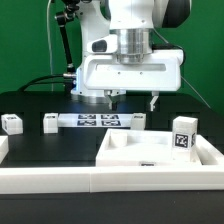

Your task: Assemble square table

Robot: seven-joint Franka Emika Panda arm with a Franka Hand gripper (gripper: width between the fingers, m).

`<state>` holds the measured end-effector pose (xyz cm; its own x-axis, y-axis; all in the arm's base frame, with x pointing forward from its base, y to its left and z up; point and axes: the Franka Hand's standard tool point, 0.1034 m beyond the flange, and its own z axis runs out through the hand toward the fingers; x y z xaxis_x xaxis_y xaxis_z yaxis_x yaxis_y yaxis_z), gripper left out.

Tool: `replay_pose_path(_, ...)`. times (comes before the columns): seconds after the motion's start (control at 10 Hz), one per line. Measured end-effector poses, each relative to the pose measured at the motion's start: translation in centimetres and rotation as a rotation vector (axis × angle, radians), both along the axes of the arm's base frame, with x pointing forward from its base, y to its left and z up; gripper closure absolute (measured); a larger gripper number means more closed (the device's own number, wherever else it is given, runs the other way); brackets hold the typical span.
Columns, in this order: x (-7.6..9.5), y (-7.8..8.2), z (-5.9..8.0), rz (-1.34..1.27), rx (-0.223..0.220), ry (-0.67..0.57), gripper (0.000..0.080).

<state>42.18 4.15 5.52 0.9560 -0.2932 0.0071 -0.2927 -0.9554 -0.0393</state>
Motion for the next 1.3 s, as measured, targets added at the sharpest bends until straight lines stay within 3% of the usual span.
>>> replay_pose_path(0.5,-0.46,-0.04,-0.28,-0.001,0.004,0.027,0.0151)
replay_pose_path(0.6,-1.23,0.05,-0.43,0.006,0.027,0.116,0.0151)
replay_pose_path(1.3,-1.12,0.36,-0.48,0.025,0.135,0.496,0.0151)
